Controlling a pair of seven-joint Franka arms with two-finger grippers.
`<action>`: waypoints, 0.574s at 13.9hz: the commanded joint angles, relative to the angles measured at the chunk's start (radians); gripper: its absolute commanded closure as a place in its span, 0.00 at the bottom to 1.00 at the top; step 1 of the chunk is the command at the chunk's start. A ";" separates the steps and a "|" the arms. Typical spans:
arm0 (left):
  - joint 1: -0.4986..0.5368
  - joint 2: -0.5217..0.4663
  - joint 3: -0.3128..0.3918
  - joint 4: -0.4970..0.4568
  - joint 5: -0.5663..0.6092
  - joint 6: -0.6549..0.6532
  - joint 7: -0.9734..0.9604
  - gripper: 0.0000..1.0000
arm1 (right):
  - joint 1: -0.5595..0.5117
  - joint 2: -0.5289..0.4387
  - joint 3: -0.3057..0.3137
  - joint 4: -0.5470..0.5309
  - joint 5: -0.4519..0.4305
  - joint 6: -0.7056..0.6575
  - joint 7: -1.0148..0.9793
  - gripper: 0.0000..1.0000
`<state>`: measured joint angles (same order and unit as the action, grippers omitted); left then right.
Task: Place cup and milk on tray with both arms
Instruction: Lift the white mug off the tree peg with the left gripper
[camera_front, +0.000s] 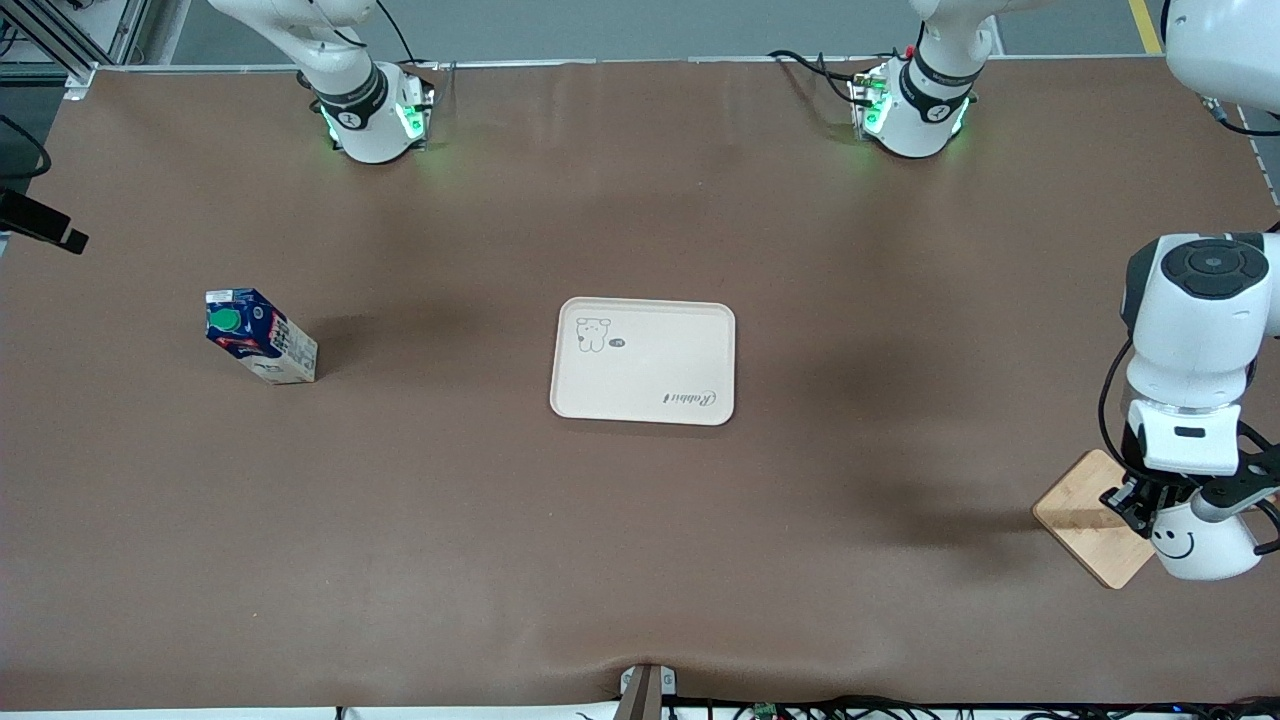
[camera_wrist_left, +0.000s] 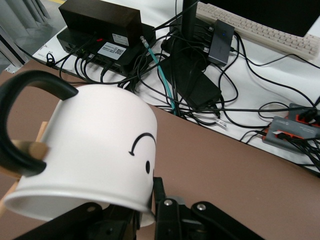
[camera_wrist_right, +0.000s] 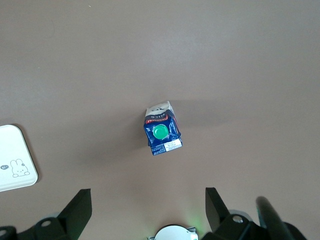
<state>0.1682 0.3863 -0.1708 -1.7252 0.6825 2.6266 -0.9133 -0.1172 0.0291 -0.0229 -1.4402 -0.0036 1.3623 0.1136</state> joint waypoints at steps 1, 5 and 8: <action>-0.030 -0.062 -0.027 0.007 0.025 -0.126 0.007 1.00 | -0.007 0.002 0.006 0.009 0.014 -0.005 0.012 0.00; -0.041 -0.103 -0.174 0.012 0.022 -0.374 0.008 1.00 | -0.016 0.002 0.006 0.007 0.014 -0.005 0.012 0.00; -0.041 -0.100 -0.311 0.021 0.003 -0.526 0.008 1.00 | -0.009 0.002 0.006 0.009 0.014 -0.003 0.012 0.00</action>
<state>0.1246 0.2942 -0.4179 -1.7087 0.6824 2.1756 -0.9072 -0.1180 0.0294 -0.0240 -1.4402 -0.0036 1.3622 0.1136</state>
